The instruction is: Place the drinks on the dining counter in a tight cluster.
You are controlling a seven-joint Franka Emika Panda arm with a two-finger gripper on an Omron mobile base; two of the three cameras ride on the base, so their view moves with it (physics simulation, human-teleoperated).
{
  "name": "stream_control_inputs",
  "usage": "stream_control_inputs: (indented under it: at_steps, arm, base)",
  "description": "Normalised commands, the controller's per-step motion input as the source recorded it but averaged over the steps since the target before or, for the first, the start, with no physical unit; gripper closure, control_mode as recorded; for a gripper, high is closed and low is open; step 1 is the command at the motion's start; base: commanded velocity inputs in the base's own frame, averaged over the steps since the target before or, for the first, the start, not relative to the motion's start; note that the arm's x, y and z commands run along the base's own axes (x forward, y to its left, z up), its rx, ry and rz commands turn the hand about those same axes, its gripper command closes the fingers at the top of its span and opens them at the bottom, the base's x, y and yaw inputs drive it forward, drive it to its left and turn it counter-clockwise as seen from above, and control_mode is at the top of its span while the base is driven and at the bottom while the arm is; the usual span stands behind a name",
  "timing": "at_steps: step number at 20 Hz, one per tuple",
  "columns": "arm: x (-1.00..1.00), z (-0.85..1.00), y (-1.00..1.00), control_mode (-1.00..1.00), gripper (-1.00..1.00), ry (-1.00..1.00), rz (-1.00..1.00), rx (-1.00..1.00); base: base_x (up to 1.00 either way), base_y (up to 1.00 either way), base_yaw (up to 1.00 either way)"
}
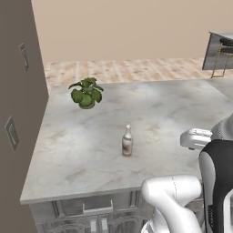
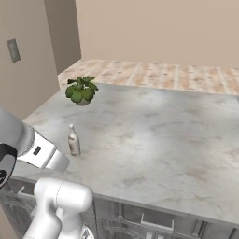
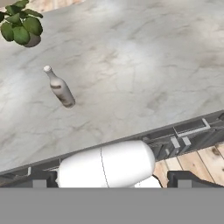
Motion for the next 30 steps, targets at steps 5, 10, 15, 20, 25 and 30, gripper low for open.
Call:
stream_control_inputs:
  at_steps: [5, 10, 15, 20, 25, 30]
  arm:
    - [0.00, 0.00, 0.00, 1.00, -1.00, 0.00, 0.00, 0.00]
    - [0.00, 0.00, 0.00, 1.00, -1.00, 0.00, 0.00, 0.00]
    - [0.06, 0.00, 0.01, -1.00, -1.00, 0.01, 0.01, 0.00]
    - [0.69, 0.00, 0.12, -1.00, -1.00, 0.01, 0.28, 0.00]
    - [0.95, -0.10, 0.05, -1.00, -1.00, -0.01, 0.51, 0.03]
    - [0.93, -0.17, 0.00, -1.00, -1.00, -0.12, 0.55, 0.11]
  base:
    - [0.04, 0.00, 0.00]
    - [0.04, 0.00, 0.00]
    - [0.11, 0.00, 0.00]
    - [0.00, 0.00, 0.00]
    - [0.00, 0.00, 0.00]
    - [0.00, 0.00, 0.00]
